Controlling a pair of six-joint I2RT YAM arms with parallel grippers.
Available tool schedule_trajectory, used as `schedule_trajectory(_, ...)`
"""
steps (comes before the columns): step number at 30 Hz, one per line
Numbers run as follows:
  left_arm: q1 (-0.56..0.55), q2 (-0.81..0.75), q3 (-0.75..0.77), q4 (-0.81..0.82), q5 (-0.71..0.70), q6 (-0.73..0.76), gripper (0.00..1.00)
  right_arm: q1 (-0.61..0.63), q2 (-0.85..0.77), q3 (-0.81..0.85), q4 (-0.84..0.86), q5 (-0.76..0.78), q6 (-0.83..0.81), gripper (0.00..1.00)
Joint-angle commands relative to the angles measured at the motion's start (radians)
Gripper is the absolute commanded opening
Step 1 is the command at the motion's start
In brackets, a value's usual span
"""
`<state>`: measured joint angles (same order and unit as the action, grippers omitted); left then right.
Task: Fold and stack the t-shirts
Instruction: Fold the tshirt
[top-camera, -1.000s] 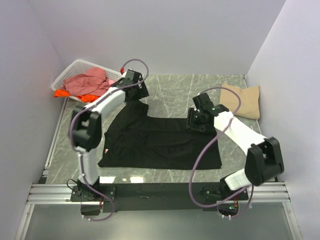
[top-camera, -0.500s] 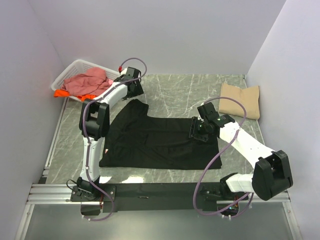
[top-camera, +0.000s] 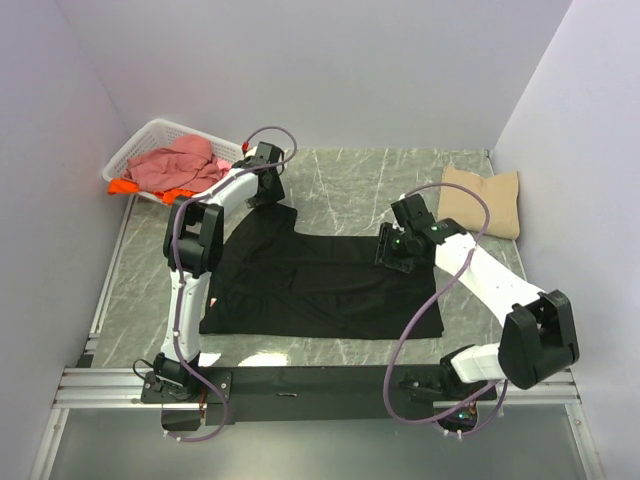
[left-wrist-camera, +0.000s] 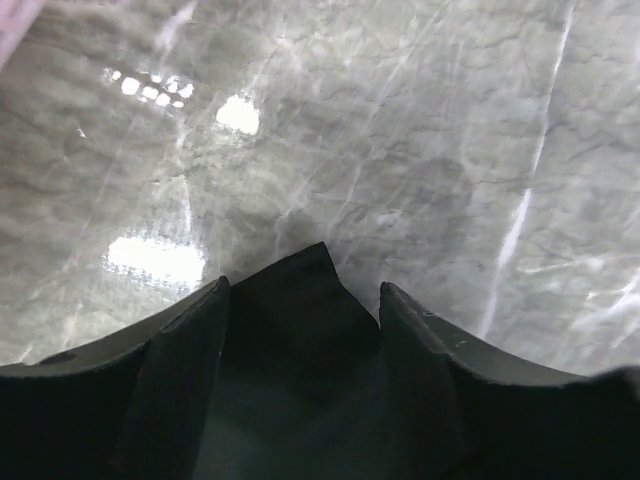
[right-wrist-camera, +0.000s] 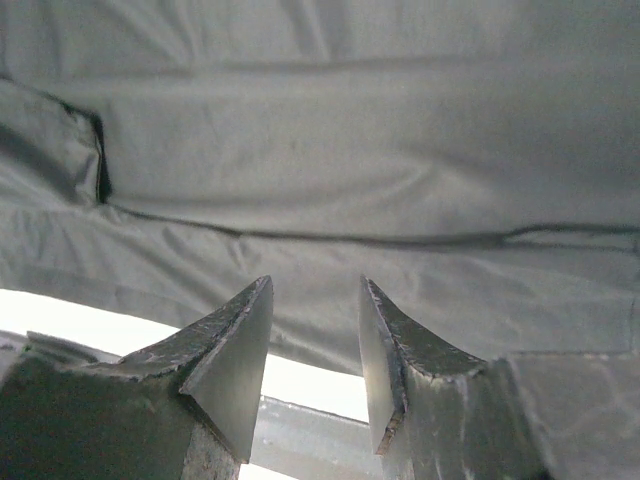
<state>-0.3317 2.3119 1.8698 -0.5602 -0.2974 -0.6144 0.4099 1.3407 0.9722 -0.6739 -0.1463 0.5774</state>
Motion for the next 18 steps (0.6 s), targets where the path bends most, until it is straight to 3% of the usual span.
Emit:
schedule_trajectory(1, -0.006, 0.017, 0.037, -0.013, 0.02, 0.024, 0.64, -0.005, 0.044, 0.075, 0.004, 0.06, -0.03, 0.47)
schedule_trajectory(11, -0.004, -0.003, 0.017, -0.014, 0.012, 0.027, 0.26, -0.184, 0.233, 0.244, 0.025, 0.145, -0.103, 0.47)
schedule_trajectory(18, -0.004, -0.037, 0.008, -0.009, 0.027, 0.033, 0.14, -0.282, 0.366, 0.318, 0.053, 0.231, -0.152, 0.47)
